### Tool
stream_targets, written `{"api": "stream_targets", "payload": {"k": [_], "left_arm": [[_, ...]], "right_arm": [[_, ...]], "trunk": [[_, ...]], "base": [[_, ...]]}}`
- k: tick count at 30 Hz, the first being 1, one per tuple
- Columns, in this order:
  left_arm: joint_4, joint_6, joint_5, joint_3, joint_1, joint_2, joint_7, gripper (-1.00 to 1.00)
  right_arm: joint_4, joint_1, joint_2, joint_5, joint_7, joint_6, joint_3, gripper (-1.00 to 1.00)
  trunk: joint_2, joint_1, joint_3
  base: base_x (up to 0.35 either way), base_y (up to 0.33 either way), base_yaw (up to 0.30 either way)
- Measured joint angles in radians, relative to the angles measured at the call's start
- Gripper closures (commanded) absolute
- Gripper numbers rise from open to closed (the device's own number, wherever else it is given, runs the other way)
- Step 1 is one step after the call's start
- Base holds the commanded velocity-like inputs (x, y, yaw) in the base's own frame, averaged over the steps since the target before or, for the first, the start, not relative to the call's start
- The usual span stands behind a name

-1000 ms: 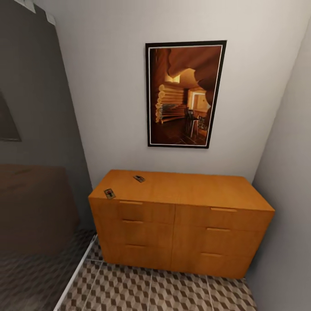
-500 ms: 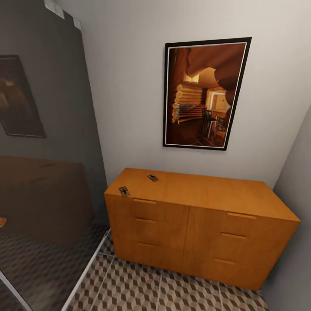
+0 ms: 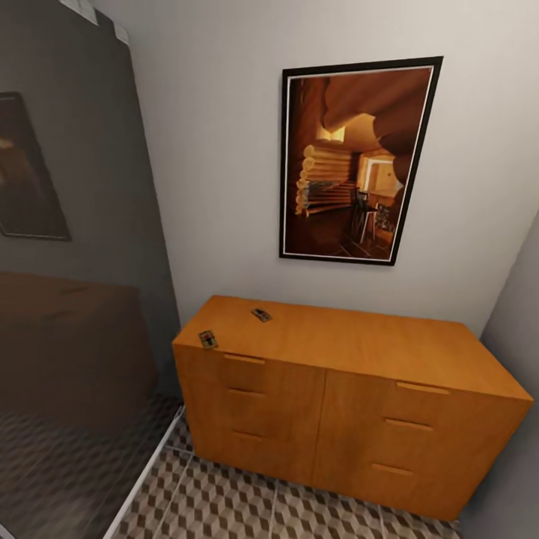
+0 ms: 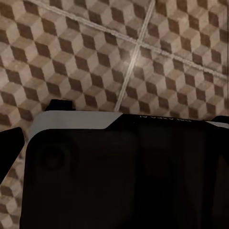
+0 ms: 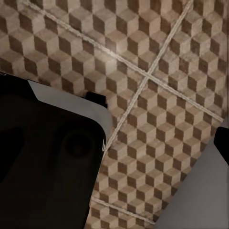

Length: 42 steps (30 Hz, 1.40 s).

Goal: Take the four mousetraps from the cabinet in the bathroom and place them on the bathroom floor. Make sure all four end up on the same floor surface, and ensure that at least two of them are either under or directly next to the same bathroom sink.

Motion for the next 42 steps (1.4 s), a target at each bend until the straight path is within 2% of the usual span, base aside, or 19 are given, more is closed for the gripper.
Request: {"api": "stream_targets", "payload": {"k": [42], "left_arm": [[-0.001,0.000,-0.004,0.000,0.000,0.000,0.000,-1.00]], "right_arm": [[0.001,0.000,0.000,0.000,0.001,0.005,0.001,-1.00]], "trunk": [[0.000,0.000,0.000]], "base": [[0.008,-0.003,0.000]]}}
